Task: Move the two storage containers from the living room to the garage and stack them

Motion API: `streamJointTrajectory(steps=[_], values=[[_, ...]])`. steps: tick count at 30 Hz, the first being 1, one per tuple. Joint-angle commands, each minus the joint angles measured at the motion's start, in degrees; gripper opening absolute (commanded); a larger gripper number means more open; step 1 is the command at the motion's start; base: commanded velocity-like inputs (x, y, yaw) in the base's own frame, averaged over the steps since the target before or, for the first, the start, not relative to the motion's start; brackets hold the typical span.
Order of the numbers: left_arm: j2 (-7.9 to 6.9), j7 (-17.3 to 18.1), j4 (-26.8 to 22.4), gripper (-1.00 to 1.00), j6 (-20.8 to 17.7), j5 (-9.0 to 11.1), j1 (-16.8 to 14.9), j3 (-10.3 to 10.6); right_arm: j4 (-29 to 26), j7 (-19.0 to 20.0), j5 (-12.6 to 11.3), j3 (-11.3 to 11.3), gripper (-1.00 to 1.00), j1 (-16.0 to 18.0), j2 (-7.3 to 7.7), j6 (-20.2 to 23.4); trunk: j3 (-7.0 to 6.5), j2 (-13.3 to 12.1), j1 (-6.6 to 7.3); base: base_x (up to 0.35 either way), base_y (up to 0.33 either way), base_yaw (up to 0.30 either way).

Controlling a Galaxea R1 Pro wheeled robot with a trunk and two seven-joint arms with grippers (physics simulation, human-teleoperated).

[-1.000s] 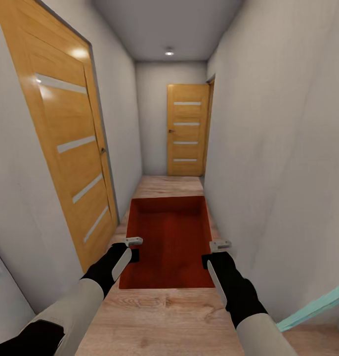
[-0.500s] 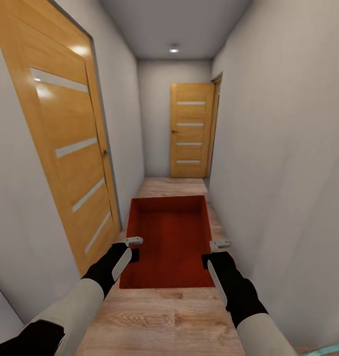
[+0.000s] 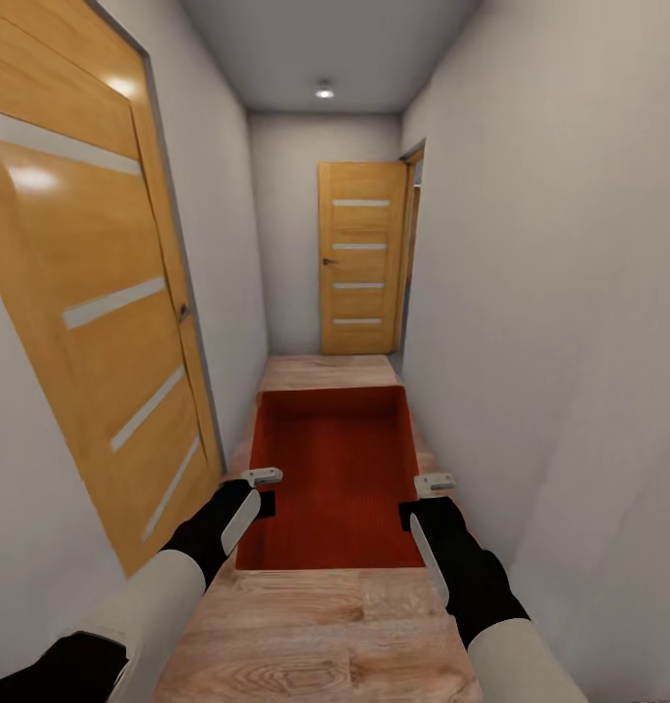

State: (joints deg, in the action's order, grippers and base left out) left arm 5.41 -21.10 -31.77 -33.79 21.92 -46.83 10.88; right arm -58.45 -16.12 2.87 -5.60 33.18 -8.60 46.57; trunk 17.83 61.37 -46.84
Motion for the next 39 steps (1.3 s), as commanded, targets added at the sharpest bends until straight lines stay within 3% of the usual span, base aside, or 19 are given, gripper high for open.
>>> streamJointTrajectory(steps=[1,8,39], values=[[1.36,0.1,-0.1,-1.00,0.4,-1.6,0.0,-0.1,0.1,0.2,-2.1,-2.0,-1.00,0.0,-1.40,-0.3,0.00,0.0,0.00,0.325,0.189,-0.284],[1.36,0.1,-0.1,-1.00,0.4,-1.6,0.0,-0.1,0.1,0.3,-2.1,-2.0,-1.00,0.0,-1.40,-0.3,0.00,0.0,0.00,0.325,0.178,-0.198],[1.36,0.1,-0.1,-1.00,0.4,-1.6,0.0,-0.1,0.1,0.3,-2.1,-2.0,-1.00,0.0,-1.40,-0.3,0.00,0.0,0.00,0.328,0.085,-0.002]])
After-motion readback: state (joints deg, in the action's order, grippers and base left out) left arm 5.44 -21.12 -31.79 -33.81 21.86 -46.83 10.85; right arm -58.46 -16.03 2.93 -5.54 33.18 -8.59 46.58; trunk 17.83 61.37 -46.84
